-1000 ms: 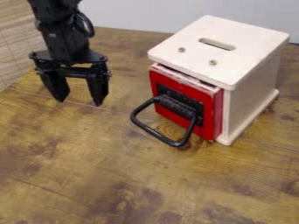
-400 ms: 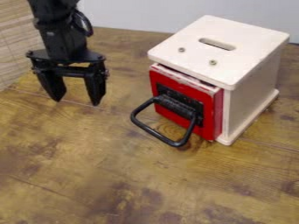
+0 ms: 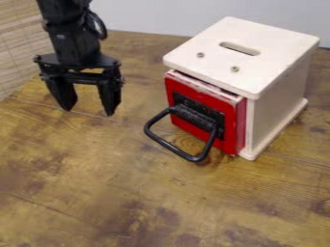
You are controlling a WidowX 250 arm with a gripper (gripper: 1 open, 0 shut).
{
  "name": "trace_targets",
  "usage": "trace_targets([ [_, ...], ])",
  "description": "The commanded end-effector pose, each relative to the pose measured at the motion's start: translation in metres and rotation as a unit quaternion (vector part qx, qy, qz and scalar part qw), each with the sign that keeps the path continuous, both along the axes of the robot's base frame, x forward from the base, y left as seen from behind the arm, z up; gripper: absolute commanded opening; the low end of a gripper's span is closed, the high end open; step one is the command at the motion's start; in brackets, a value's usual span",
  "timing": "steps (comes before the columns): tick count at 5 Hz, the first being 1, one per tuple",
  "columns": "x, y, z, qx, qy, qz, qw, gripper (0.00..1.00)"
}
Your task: Close the drawer
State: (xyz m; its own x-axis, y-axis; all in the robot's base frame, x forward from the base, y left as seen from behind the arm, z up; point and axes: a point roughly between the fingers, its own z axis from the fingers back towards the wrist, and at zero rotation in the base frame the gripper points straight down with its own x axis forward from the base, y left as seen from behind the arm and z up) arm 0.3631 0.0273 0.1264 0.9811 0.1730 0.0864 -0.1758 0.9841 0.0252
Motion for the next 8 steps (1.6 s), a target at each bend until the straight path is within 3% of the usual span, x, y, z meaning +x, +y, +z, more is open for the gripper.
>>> trace_targets([
  [1,0.002,-0.006,0.017,0.003,-0.028,-0.016,0.9995,1.00],
  [3,-0.010,0.002,0.027,-0.010,-0.042,-0.005,0.9991,1.00],
  [4,-0.010,0.008,0.031,-0.008,-0.051,0.002,0.9987,1.00],
  [7,0.005,0.004,0.008,0.023,-0.040,-0.002,0.9989,1.00],
  [8,0.007,-0.002,0.009,0.017,-0.034,-0.007,0.9992,1.00],
])
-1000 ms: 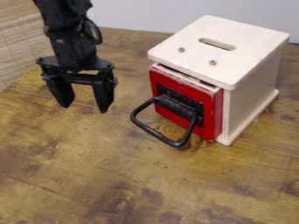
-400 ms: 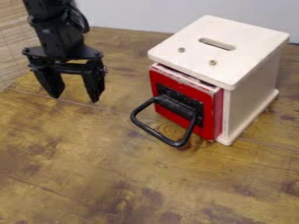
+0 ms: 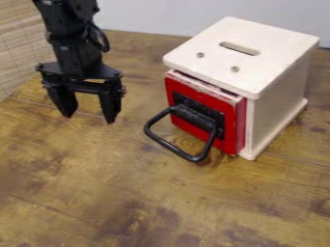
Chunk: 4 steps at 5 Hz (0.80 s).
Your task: Close the drawer
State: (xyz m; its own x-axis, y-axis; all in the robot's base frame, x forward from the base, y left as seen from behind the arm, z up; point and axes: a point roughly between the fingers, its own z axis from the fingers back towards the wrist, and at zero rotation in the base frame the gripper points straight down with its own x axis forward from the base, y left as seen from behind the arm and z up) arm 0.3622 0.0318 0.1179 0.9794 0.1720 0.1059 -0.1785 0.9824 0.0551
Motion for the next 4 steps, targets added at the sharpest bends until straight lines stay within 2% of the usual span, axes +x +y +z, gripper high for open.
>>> trace_targets([
  [1,0.005,-0.008,0.027,-0.011,-0.028,-0.010,0.9995,1.00],
  [3,-0.001,-0.005,0.041,-0.029,-0.038,-0.015,0.9987,1.00],
  [4,-0.002,0.000,0.044,-0.028,-0.047,-0.008,0.9985,1.00],
])
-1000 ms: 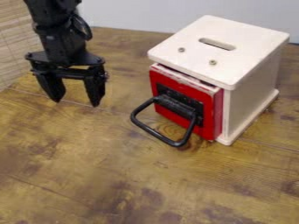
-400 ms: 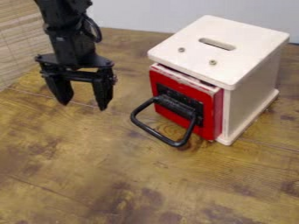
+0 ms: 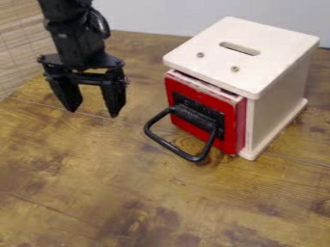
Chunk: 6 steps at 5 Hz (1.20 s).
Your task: Close the drawer
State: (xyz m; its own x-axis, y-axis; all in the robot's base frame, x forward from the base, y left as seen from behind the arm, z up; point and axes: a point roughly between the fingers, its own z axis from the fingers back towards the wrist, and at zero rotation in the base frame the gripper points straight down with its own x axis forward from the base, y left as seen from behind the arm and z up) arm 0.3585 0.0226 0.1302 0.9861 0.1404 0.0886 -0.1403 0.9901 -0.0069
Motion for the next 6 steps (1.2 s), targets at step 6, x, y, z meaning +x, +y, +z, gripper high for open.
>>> trace_targets([
  [6,0.013,0.015,0.023,0.014,-0.037,0.023,0.9990,1.00],
])
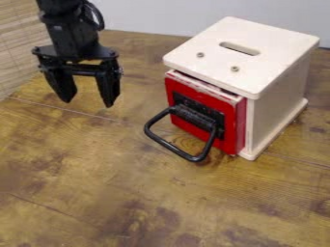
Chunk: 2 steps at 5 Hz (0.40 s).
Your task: Close the drawer
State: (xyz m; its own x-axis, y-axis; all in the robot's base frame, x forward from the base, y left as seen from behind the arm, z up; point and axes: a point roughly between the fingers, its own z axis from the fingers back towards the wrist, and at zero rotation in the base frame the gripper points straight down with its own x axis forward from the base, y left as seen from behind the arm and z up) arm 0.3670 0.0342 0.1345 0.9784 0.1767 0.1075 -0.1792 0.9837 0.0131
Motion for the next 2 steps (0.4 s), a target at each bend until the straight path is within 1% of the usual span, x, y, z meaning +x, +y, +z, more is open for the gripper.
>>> trace_targets([
  [1,-0.0019,0.0015,0.0201,0.000,-0.025,0.002,0.9997,1.00],
  [2,-0.0066,0.0003,0.0211,-0.003,-0.025,0.000,0.9997,1.00],
])
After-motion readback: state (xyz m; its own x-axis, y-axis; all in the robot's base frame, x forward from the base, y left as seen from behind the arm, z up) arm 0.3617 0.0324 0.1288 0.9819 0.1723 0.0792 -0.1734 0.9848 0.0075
